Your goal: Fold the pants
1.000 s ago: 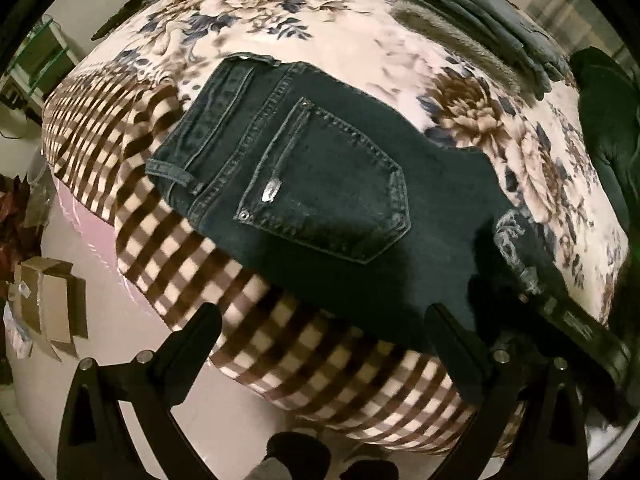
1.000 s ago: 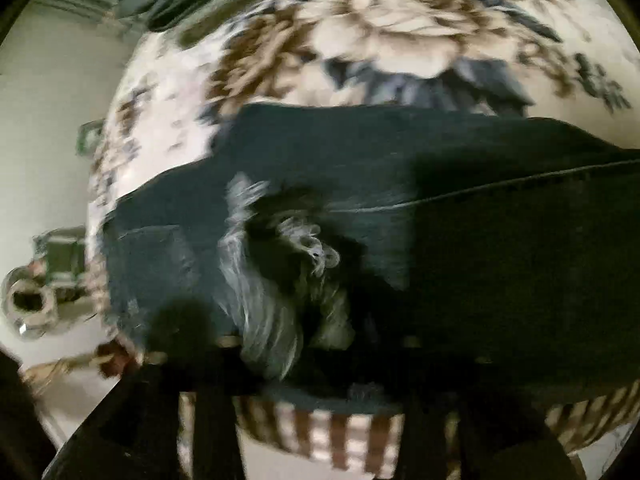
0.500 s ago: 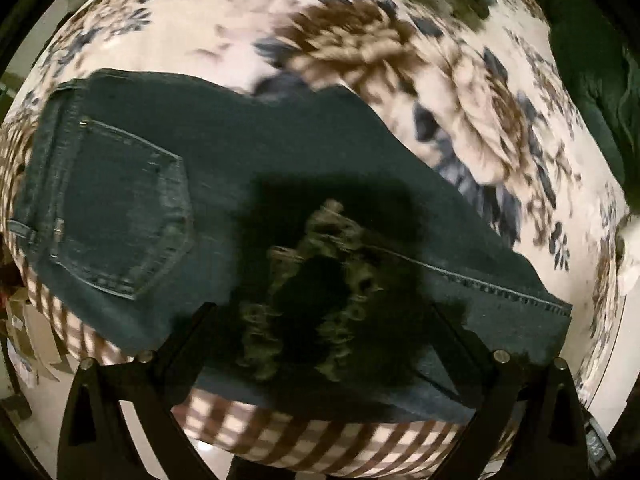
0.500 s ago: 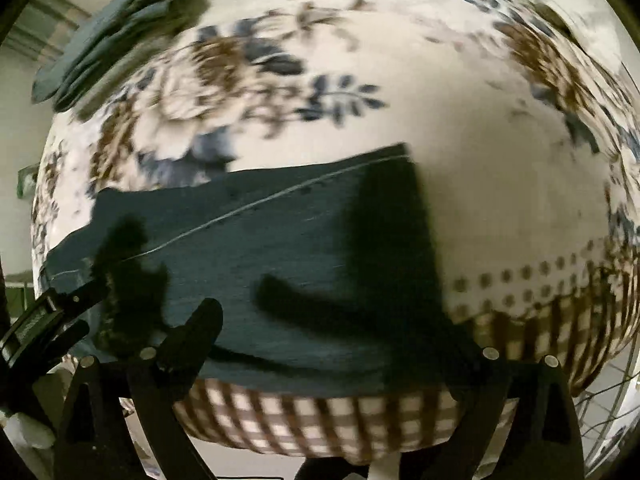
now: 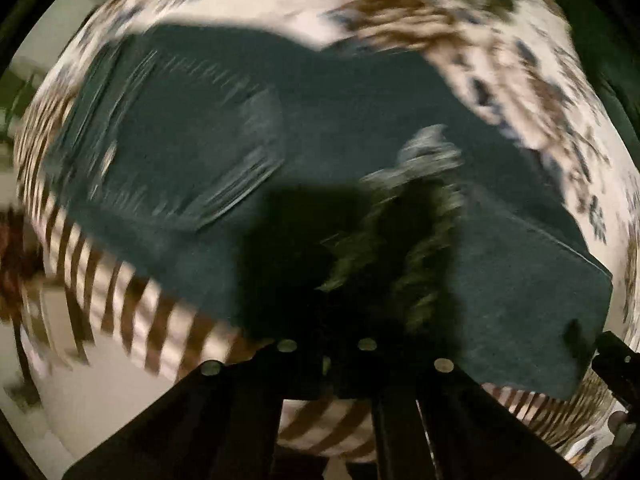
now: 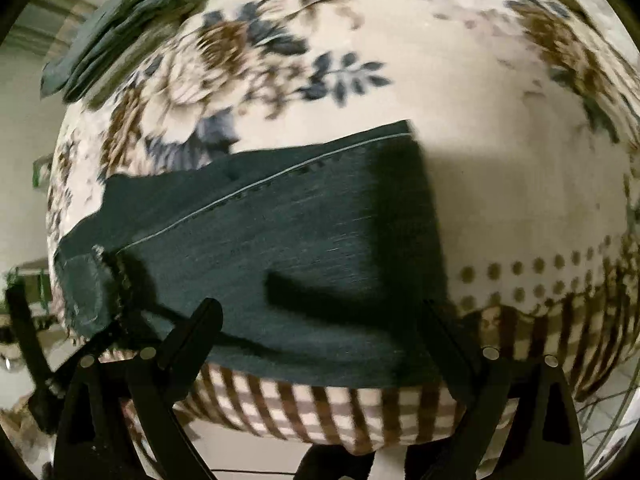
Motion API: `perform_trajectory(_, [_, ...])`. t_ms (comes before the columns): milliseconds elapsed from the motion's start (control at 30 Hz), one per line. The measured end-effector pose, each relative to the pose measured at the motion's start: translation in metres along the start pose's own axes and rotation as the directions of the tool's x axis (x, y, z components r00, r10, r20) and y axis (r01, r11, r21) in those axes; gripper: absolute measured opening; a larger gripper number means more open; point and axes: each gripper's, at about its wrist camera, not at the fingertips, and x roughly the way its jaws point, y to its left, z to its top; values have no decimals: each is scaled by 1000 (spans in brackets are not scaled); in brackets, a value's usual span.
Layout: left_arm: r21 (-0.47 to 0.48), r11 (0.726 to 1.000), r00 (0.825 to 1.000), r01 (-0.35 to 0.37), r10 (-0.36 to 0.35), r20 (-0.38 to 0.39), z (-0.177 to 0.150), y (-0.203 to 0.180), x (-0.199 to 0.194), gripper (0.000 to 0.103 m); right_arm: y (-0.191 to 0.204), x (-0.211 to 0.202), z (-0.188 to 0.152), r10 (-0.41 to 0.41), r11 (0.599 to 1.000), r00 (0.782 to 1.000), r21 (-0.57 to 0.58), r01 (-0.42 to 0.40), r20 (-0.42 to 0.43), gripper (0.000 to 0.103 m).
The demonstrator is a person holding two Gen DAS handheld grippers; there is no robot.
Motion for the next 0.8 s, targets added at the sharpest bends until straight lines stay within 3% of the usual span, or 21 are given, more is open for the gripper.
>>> perform_trajectory(67, [-61,998,999,30,-31,-15,-3,13,-5,2,12,2,4,10,999,1000,-34,-10,-21,99])
perform_trajectory(100, [-96,993,998,63,-63,-3,-4,18,-13,2,20,2,6,46,997,999,-57,-47,-28,99])
perform_trajectory(233, [-147,985,995,86,-79,53,-4,25,-36,3,61,25,6,180,975,975,-112,-194,-129,98])
perform_trajectory(267, [-150,985,994,82,-71,78,-3,27,-40,4,69,34,4,185,972,972,-120,-203,-146,92])
perform_trajectory(300, [-152,986,994,75,-62,89,-2,28,-42,5,80,46,0,177,969,970,-142,-201,-165,78])
perform_trajectory(367, [-159,985,995,72,-60,78,1,31,-40,6,97,67,-15,144,964,965,-188,-187,-221,64])
perform_trajectory(500, [-168,981,995,96,-92,33,10,22,-30,8,112,63,-46,143,932,961,-293,-211,-237,64])
perform_trajectory(633, [-134,979,989,151,-151,7,16,0,-22,14,80,40,-38,266,943,939,-143,-300,-217,64])
perform_trajectory(800, [-46,980,978,192,-196,-79,21,-35,3,22,36,20,-21,286,958,949,5,-287,-131,65])
